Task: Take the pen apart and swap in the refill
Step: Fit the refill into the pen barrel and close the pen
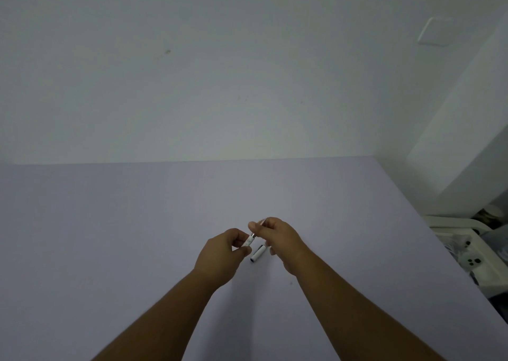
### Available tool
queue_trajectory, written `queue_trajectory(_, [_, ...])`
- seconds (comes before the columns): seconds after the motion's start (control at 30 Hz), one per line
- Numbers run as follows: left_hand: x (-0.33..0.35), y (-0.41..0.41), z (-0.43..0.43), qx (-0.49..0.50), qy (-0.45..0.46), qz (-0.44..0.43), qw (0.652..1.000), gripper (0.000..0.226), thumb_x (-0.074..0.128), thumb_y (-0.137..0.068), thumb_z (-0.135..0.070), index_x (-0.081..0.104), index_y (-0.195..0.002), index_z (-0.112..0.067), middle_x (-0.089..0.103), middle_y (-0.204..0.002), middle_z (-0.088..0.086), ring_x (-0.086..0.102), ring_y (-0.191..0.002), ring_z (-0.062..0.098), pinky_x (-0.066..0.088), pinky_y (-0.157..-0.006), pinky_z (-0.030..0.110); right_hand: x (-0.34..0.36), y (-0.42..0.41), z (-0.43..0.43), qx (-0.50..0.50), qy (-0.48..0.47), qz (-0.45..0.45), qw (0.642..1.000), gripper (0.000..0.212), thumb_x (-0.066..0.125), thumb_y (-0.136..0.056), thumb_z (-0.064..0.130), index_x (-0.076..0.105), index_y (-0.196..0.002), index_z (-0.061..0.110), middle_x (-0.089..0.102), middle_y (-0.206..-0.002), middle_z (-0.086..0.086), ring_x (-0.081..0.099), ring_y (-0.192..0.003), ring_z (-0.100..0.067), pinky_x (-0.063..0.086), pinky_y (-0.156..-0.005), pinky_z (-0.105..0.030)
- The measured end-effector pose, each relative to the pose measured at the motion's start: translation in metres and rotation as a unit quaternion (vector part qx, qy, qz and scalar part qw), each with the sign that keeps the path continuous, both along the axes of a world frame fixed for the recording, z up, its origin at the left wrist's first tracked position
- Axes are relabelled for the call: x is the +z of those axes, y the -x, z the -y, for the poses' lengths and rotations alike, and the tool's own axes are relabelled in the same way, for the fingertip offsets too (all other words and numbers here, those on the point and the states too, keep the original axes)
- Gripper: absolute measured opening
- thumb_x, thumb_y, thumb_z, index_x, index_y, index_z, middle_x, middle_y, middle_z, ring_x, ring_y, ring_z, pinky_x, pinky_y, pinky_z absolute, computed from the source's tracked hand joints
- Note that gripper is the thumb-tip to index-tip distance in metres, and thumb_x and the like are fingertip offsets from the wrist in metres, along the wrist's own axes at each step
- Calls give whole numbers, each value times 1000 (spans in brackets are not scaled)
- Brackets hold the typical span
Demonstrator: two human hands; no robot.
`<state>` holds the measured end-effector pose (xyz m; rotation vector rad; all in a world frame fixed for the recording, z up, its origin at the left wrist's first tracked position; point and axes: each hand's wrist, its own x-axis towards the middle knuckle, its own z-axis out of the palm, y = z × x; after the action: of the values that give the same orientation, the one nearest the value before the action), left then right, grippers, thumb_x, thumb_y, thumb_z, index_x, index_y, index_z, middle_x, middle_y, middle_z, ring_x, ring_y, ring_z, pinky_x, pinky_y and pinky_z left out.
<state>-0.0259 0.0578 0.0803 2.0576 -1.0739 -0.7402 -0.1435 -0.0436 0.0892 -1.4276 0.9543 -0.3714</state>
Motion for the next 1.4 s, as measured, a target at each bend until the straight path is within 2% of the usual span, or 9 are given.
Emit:
queue_trajectory(0.1, [2,-2,0,3,-3,8,1000,7,65,-84,-29,60,-84,-34,63,-81,-16,57,-74,1,43,-61,18,0,3,2,13,-16,40,999,6,65,-84,28,70,-83,30,65,-85,6,52,-75,-12,44,-64,-24])
queue_trajectory(0.23, [4,0,1,-9,-5,13,1000,10,65,-84,-30,58,-82,-36,61,-79,-19,56,-74,-1,40,-60,16,2,0,2,-9,4,-13,1000,24,69,-77,46,62,-72,24,61,-76,4,52,-70,-12,41,-62,-25])
queue_trajectory(0.33, [5,-1,3,2,-5,15,1000,9,65,-83,-29,59,-83,-35,60,-78,-19,55,-73,-2,39,-60,16,2,2,4,14,-16,31,999,5,65,-83,35,68,-83,31,66,-88,7,54,-78,-12,44,-64,-24])
queue_trajectory(0.67, [9,0,4,-7,-6,30,1000,7,64,-84,-29,59,-85,-33,60,-79,-19,55,-71,1,39,-58,17,0,5,5,7,-18,54,998,6,65,-83,28,71,-82,29,67,-85,6,53,-75,-12,43,-62,-24])
queue_trajectory(0.77, [10,3,6,-17,-7,34,999,7,64,-84,-29,59,-85,-33,61,-80,-18,56,-73,2,41,-60,16,0,3,4,-16,-2,9,1000,20,69,-78,41,64,-70,23,61,-73,3,48,-66,-13,40,-59,-25])
queue_trajectory(0.93, [11,2,6,-4,-4,27,1000,6,64,-84,-29,62,-90,-30,62,-84,-15,57,-76,5,40,-60,18,-1,6,5,2,-17,58,998,6,64,-84,28,69,-84,30,68,-90,8,56,-82,-10,44,-66,-25])
queue_trajectory(1.1, [10,5,6,-10,-7,35,999,5,64,-84,-30,60,-87,-32,62,-83,-15,57,-77,5,41,-62,16,0,4,3,-13,-3,3,1000,20,68,-78,44,63,-73,25,61,-79,3,51,-71,-12,41,-62,-25])
queue_trajectory(1.23, [9,4,6,-6,-7,38,999,6,64,-84,-30,59,-86,-33,61,-80,-17,57,-74,4,42,-61,16,-2,8,5,15,-27,59,998,7,65,-84,25,70,-84,30,68,-90,7,55,-81,-12,43,-65,-26])
queue_trajectory(1.4, [11,5,6,-14,-8,41,999,8,64,-84,-31,57,-83,-35,59,-75,-21,55,-72,0,40,-60,16,0,6,3,-7,-2,-1,1000,20,68,-78,45,63,-72,27,62,-74,6,50,-66,-11,41,-59,-24])
